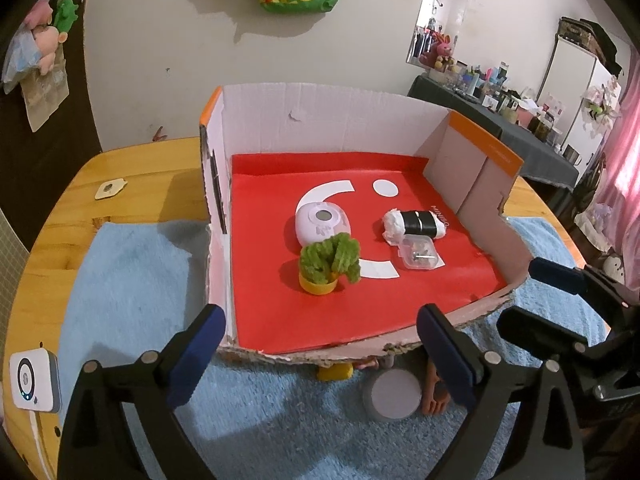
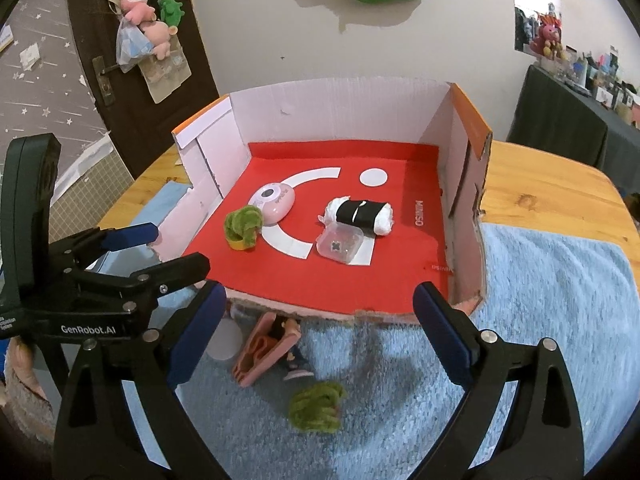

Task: Organize objects
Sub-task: 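Lift both grippers out of the box back toward the towel, then move right gripper to the green fuzzy ball while left gripper approaches the white round lid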

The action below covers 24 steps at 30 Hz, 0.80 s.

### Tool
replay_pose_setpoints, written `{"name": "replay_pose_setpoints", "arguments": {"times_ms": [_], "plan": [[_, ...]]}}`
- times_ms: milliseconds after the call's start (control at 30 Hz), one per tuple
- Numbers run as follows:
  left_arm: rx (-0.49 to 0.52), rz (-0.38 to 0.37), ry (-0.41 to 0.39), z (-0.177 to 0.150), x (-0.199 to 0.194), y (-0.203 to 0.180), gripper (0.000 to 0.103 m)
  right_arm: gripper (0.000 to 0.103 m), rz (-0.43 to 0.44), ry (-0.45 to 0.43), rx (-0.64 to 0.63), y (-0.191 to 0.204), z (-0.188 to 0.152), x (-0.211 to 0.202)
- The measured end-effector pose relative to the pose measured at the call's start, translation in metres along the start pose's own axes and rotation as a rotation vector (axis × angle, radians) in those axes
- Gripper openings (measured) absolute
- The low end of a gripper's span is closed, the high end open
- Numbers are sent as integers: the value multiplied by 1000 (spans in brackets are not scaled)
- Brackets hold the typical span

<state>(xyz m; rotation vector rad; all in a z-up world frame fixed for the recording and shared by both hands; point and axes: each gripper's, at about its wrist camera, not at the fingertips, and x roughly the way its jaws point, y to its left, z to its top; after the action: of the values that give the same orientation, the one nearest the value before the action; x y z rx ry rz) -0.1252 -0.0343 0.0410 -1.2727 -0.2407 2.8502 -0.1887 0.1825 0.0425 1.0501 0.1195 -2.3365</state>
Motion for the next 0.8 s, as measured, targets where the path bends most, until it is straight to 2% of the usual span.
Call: {"name": "replay_pose_setpoints", "arguments": {"times_ms": [800], "plan": [[5,-11,-8,-20,-11,-7,98,96,-10,20,-2,3,-26,-6]]}}
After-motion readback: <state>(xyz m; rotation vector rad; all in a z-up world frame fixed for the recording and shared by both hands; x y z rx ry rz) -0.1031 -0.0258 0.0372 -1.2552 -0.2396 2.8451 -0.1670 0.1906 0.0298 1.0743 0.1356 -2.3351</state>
